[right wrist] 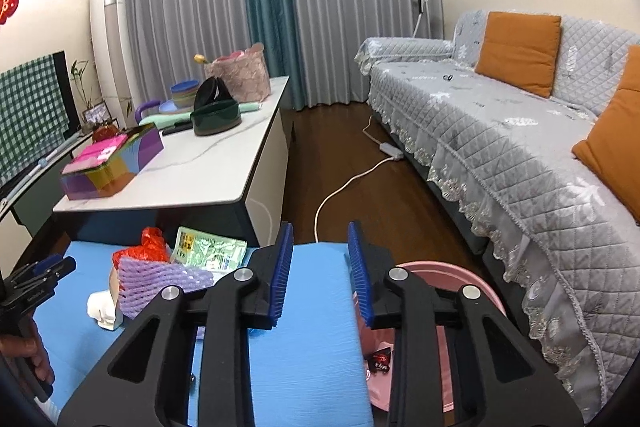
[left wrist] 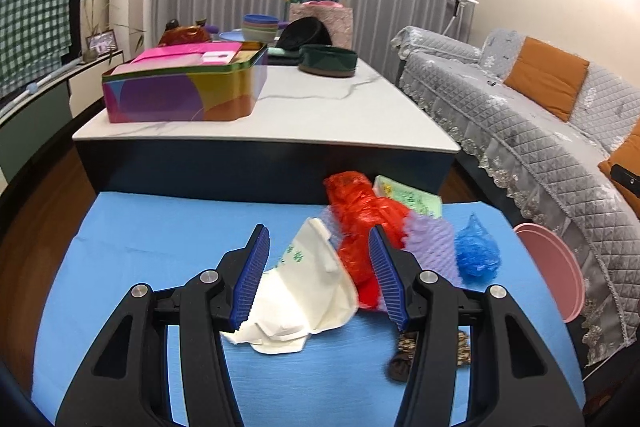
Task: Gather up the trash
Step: 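Grasp the white paper bag with the left tool while the right tool grasps the blue plastic bag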
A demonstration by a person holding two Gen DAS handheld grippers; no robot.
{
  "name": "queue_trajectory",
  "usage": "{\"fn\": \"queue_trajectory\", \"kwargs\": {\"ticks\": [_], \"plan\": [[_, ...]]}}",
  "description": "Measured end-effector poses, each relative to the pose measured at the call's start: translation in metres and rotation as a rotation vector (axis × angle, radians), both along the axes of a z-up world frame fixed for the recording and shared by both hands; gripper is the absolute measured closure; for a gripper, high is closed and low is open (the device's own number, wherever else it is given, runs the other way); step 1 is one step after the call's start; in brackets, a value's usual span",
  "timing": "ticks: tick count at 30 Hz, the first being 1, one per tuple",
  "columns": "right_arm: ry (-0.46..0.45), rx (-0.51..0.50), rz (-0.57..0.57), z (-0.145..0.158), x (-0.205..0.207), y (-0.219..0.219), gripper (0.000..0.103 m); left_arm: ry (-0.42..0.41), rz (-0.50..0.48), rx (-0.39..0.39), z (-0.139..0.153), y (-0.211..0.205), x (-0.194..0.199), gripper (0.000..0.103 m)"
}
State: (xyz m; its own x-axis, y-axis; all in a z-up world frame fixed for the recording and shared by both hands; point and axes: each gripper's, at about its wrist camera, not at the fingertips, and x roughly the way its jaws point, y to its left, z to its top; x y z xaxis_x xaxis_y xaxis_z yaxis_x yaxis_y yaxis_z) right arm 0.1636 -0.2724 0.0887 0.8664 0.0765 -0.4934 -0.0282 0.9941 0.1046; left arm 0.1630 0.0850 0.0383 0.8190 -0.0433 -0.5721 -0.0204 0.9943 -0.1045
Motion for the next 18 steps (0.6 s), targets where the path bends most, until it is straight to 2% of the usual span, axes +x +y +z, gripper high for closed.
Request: {"fn": "queue_trajectory", "kwargs": {"ticks": [9,13,18], "plan": [[0.090,-0.007,0.059,-0.040,0.027,0.028,0.074,0.064,0.080,-0.009,-0.026,0.021,0.013,0.052],[0.117,-0.011,0.111,-0.060,0.035,0.049,0.072,0.057,0.080,-0.039,-0.029,0.021,0.016,0.052],[0.162,0.017,0.176,-0.081,0.048,0.069,0.056,0.038,0.028,-0.029,-0.026,-0.002,0.020,0.052]]}}
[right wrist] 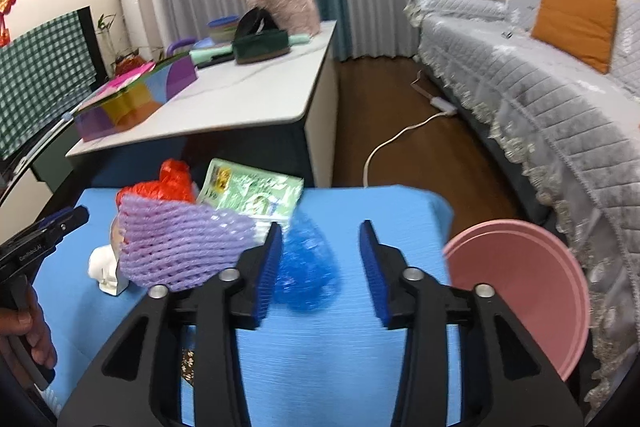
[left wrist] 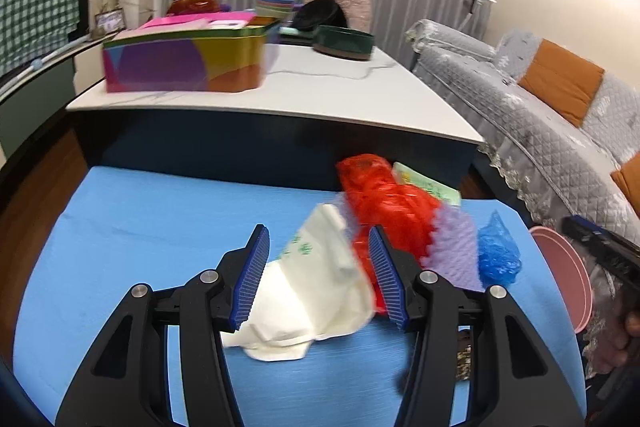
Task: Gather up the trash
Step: 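Grasp the white paper bag with the left tool while the right tool grasps the blue plastic bag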
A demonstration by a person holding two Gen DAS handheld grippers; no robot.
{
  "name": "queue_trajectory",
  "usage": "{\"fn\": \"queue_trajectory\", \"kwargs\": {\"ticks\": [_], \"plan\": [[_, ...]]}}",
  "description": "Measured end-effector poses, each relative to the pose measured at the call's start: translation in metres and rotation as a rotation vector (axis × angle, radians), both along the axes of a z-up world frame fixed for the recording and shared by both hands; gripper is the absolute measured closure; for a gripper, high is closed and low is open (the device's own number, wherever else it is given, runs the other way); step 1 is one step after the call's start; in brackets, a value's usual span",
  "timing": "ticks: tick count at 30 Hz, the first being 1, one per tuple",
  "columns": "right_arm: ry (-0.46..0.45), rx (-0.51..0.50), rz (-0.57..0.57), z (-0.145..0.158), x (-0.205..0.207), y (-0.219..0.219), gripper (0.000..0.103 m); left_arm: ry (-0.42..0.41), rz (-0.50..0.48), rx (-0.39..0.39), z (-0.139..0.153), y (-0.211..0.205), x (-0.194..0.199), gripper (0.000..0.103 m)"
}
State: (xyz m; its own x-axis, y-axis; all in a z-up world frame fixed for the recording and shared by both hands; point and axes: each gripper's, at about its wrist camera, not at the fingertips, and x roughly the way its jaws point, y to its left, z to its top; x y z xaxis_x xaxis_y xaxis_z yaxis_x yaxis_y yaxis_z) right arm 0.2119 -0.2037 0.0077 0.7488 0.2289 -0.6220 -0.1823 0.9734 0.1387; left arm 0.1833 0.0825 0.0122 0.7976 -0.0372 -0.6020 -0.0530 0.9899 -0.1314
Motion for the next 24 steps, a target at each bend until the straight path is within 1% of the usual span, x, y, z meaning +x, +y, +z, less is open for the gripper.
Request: {"fn": "queue_trajectory", "kwargs": {"ticks": [2,7,9,11,13,14,15,16,18,19,20,21,22,24], "plan": [[0.031,0.007,0.016,-0.012,0.006,0.005,0.051,0.004,-0.015,0.019,-0.003,-0.009,0.003,0.052],[0.102,0.002,-0.002,-0.039,0.023,0.011,0.048,0.040,-0.020,0.023,-0.016,-0.017,0.012,0.052],[0.126,0.004,-0.004,-0.047,0.028,0.013,0.045,0.059,-0.020,0.015,-0.024,-0.020,0.015,0.052],[0.154,0.006,0.010,-0.052,0.032,0.017,0.043,0.073,-0.020,0.027,-0.032,-0.024,0.018,0.052],[0.193,-0.002,0.030,-0.059,0.037,0.023,0.043,0.085,-0.013,0.037,-0.038,-0.025,0.020,0.052],[0.211,-0.018,0.039,-0.063,0.038,0.027,0.043,0.097,-0.005,0.039,-0.043,-0.024,0.021,0.052],[0.215,-0.027,0.043,-0.066,0.038,0.029,0.043,0.101,0.001,0.036,-0.045,-0.023,0.021,0.059],[0.221,-0.038,0.049,-0.069,0.038,0.031,0.045,0.106,0.005,0.032,-0.046,-0.022,0.022,0.064],[0.235,-0.050,0.057,-0.073,0.037,0.035,0.056,0.114,0.015,0.024,-0.046,-0.020,0.023,0.074],[0.245,-0.057,0.065,-0.075,0.036,0.036,0.067,0.115,0.016,0.023,-0.046,-0.020,0.023,0.079],[0.248,-0.060,0.072,-0.076,0.035,0.036,0.072,0.117,0.017,0.029,-0.044,-0.020,0.022,0.085],[0.245,-0.067,0.077,-0.075,0.033,0.036,0.076,0.117,0.020,0.033,-0.043,-0.020,0.022,0.088],[0.242,-0.070,0.080,-0.074,0.032,0.036,0.082,0.116,0.023,0.035,-0.042,-0.020,0.021,0.091],[0.233,-0.072,0.079,-0.068,0.029,0.033,0.086,0.112,0.037,0.041,-0.039,-0.017,0.019,0.094]]}}
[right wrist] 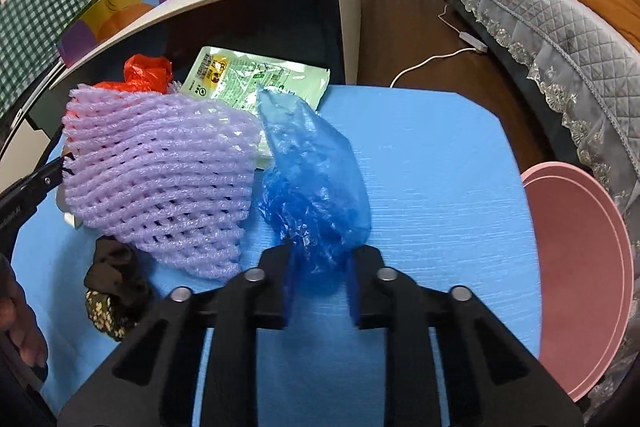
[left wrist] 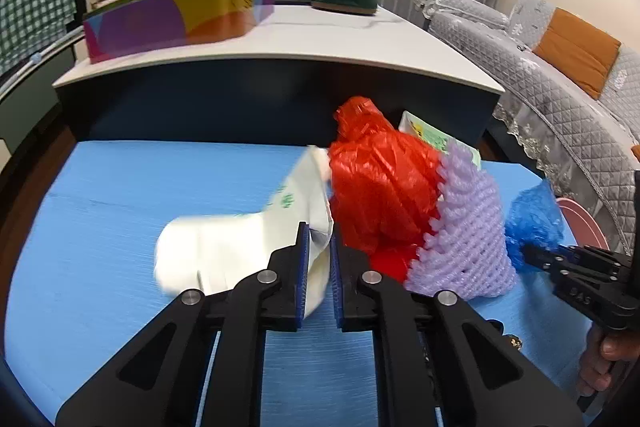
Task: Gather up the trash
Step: 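Grasp the white paper bag with the left tool while the right tool grasps the blue plastic bag, then carry the white paper bag and blue plastic bag over the pink bin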
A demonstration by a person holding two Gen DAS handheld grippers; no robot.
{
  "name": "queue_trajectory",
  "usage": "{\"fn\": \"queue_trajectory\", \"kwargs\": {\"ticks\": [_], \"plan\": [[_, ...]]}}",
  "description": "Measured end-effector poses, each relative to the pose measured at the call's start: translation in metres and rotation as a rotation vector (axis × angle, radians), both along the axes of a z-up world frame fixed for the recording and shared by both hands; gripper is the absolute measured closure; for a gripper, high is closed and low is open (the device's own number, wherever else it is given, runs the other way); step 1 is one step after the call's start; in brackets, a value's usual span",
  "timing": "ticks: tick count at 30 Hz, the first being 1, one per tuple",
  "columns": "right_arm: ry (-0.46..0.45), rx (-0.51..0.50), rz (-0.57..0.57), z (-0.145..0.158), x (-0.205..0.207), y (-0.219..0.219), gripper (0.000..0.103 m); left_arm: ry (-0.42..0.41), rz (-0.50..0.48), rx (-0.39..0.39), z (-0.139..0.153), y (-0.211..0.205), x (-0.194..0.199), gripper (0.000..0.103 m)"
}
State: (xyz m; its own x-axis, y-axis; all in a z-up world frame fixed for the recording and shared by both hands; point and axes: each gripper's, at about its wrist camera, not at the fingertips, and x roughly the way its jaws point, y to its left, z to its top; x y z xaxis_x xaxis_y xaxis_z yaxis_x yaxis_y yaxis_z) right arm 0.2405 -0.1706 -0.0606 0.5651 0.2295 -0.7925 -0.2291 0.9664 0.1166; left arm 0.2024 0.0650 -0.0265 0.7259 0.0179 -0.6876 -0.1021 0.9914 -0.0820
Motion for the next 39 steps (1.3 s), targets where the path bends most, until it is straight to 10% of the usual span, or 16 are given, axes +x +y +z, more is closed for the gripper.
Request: {"fn": "queue_trajectory", "kwargs": {"ticks": [21,39], "plan": [[-0.244,0.054,-0.152,0.104,-0.097,-0.049,0.090,-0.186,0.016,-0.001,0.086,0.010,-0.055,0.096],[-0.335,0.020,-0.320,0.120,-0.184,-0.104,0.090,-0.255,-0.149,-0.040,0.109,-0.036,-0.093,0.096]]}}
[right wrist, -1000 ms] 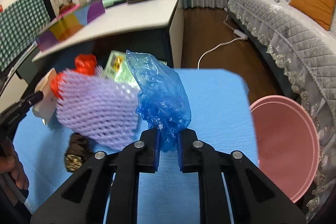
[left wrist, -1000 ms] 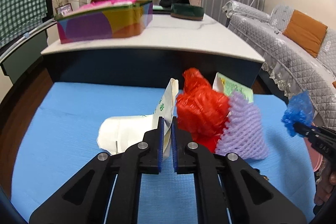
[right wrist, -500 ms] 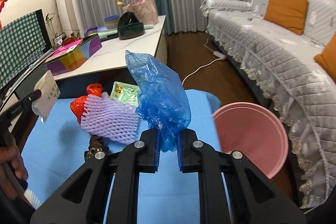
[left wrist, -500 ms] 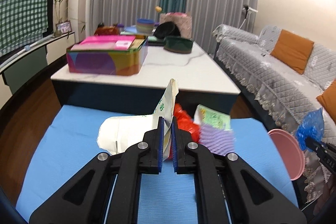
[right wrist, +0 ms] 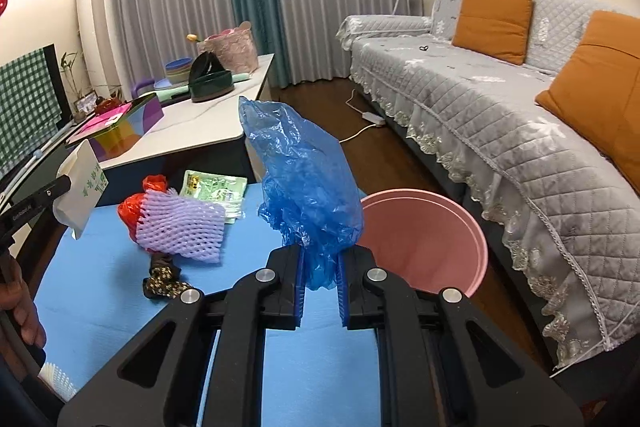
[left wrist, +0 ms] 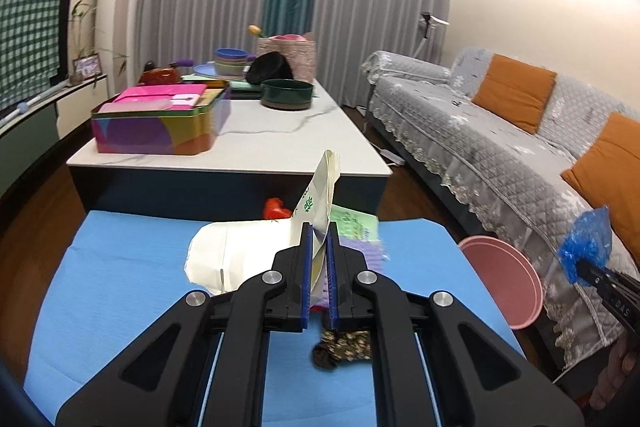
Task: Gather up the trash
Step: 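Carry the white paper bag and blue plastic bag over the pink bin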
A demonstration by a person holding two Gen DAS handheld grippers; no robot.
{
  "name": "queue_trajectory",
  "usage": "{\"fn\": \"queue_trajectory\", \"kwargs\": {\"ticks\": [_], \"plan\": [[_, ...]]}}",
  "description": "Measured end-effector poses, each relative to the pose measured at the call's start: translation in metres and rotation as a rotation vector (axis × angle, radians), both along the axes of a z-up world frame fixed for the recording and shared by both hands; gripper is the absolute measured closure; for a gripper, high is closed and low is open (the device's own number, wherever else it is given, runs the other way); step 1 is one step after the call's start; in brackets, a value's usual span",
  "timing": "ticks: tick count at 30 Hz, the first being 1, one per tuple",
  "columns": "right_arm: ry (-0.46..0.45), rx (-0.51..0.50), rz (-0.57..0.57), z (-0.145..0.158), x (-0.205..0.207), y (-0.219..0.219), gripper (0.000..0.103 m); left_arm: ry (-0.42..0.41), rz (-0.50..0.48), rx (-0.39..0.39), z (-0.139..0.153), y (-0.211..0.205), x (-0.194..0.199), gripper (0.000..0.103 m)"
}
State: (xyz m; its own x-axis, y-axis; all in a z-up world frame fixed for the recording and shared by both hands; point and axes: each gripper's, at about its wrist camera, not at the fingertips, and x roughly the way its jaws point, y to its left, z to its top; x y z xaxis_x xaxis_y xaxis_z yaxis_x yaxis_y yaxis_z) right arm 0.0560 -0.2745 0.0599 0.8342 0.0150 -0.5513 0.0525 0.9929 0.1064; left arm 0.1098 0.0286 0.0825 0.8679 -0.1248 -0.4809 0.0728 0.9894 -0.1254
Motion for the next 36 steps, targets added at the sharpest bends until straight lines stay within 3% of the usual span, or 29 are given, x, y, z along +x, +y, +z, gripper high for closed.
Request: {"fn": "queue_trajectory", "kwargs": {"ticks": [20,30,36], "plan": [[0.030,0.054,-0.110,-0.027,0.011,-0.059,0.090,0.014,-0.156,0.014,-0.011,-0.062,0.008,0.096],[0.019,0.014,-0.151,-0.030,0.021,-0.071,0.090,0.004,-0.292,0.013,-0.006,-0.103,0.008,0.096],[0.023,0.007,-0.168,-0.033,0.026,-0.077,0.090,0.011,-0.343,-0.026,-0.004,-0.122,0.020,0.096]]}}
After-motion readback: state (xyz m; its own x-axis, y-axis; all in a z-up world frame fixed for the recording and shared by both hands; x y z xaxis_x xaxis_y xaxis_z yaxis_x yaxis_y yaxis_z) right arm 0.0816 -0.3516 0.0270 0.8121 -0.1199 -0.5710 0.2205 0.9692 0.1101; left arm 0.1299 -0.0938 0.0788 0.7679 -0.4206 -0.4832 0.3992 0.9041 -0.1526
